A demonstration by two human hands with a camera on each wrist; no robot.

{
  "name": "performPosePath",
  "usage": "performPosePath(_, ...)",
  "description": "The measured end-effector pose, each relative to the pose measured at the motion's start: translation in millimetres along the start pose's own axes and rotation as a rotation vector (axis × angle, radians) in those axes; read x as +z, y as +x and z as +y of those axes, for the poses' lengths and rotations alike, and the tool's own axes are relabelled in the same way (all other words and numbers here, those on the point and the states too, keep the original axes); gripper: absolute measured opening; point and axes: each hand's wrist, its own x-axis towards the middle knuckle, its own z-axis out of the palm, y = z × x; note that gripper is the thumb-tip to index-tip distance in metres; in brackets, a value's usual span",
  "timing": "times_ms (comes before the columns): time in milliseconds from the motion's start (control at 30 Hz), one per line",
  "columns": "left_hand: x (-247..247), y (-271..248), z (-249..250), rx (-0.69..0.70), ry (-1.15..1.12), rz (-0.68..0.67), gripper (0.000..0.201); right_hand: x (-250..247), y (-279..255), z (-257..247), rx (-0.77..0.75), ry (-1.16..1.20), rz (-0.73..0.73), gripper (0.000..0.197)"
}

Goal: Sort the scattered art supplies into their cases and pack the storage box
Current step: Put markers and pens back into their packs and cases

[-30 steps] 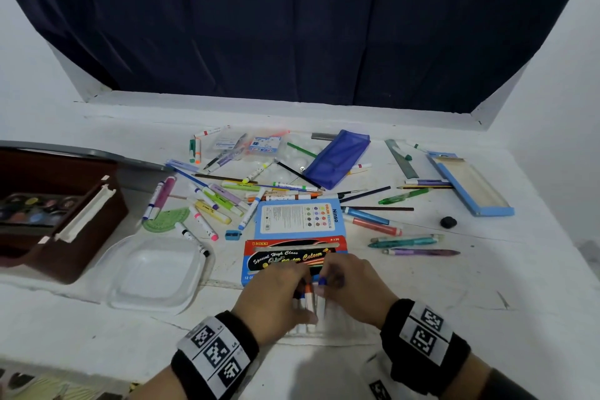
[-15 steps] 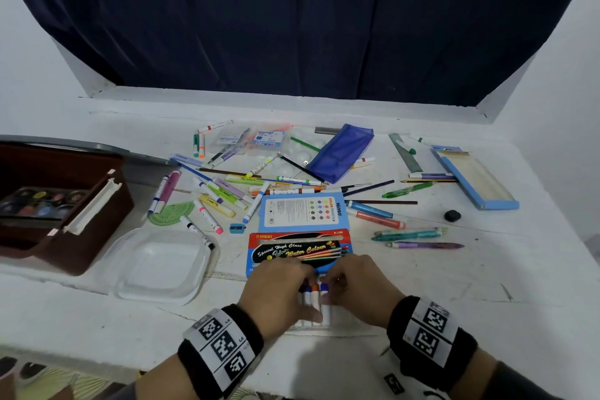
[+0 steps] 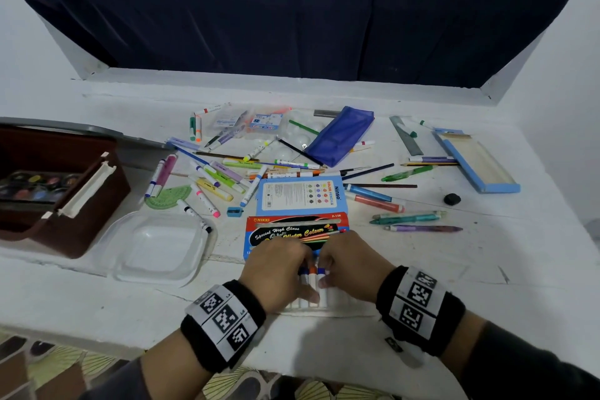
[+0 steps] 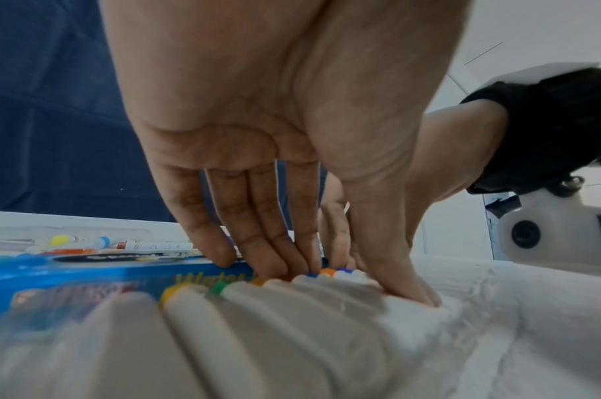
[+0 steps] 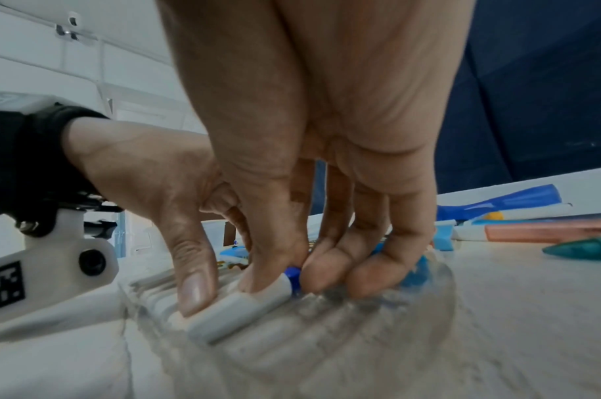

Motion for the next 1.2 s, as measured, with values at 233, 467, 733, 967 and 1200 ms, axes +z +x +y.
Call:
performPosePath(233, 5.8, -0.1, -1.0, -0.032, 0.032, 0.008, 0.048, -0.6, 0.0, -0.9, -0.023, -0.053, -0.023, 0.023)
performPosePath(467, 9.2, 0.5, -3.3, -0.007, 0.025, -0.010, 0.047, -2.5, -2.3, -4.9, -0.006, -0.056, -0.021, 0.025)
performPosePath(733, 8.9, -2.4, -2.2, -0.012, -0.007, 0.014, 0.046, -0.5, 0.7, -2.5, 0.027, -0.120, -0.008, 0.033)
performPosePath(967, 5.0, -6.3, -4.7, 0.020, -0.119, 0.022, 0.042, -7.5, -10.4, 3.8, 0.013, 0.046, 0.092, 0.027)
performPosePath(1200, -16.7, 7.4, 5.1, 0.039, -0.404, 0.171, 0.026, -34.1, -25.0, 22.8, 0.055, 0.245, 0.354, 0.013)
